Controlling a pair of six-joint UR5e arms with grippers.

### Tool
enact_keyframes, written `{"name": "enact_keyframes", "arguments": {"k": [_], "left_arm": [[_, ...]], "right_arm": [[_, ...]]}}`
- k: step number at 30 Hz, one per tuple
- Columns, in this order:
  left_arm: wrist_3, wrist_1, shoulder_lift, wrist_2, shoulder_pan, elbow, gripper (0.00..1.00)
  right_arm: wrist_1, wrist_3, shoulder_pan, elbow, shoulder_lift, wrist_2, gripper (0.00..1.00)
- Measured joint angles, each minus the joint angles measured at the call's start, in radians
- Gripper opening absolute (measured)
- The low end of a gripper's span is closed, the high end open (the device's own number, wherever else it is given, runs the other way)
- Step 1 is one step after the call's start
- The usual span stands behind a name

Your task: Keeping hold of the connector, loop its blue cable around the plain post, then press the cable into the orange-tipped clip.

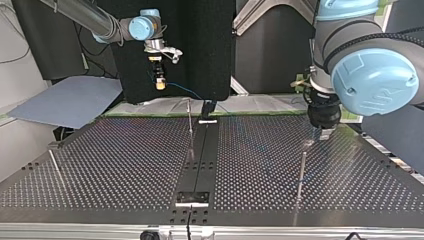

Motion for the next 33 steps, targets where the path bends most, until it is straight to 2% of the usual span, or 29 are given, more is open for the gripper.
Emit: {"name": "enact_keyframes", "arguments": {"k": [5, 13, 27, 33], "left_arm": [[0.0, 0.0, 0.001, -0.034, -0.005, 0.0, 1.0], [-0.006, -0.001, 0.002, -0.046, -0.013, 0.0, 1.0], [-0.015, 0.002, 0.011, -0.047, -0.032, 0.0, 1.0], [0.012, 0.032, 0.012, -0.012, -0.041, 0.0, 1.0]], "right_arm": [[0.0, 0.002, 0.0, 0.0, 0.0, 0.0, 0.0], [0.0, 0.002, 0.001, 0.0, 0.0, 0.0, 0.0], [0.003, 0.002, 0.005, -0.005, 0.0, 0.0, 0.0], [0.022, 0.0, 0.005, -0.014, 0.0, 0.001, 0.0]]}}
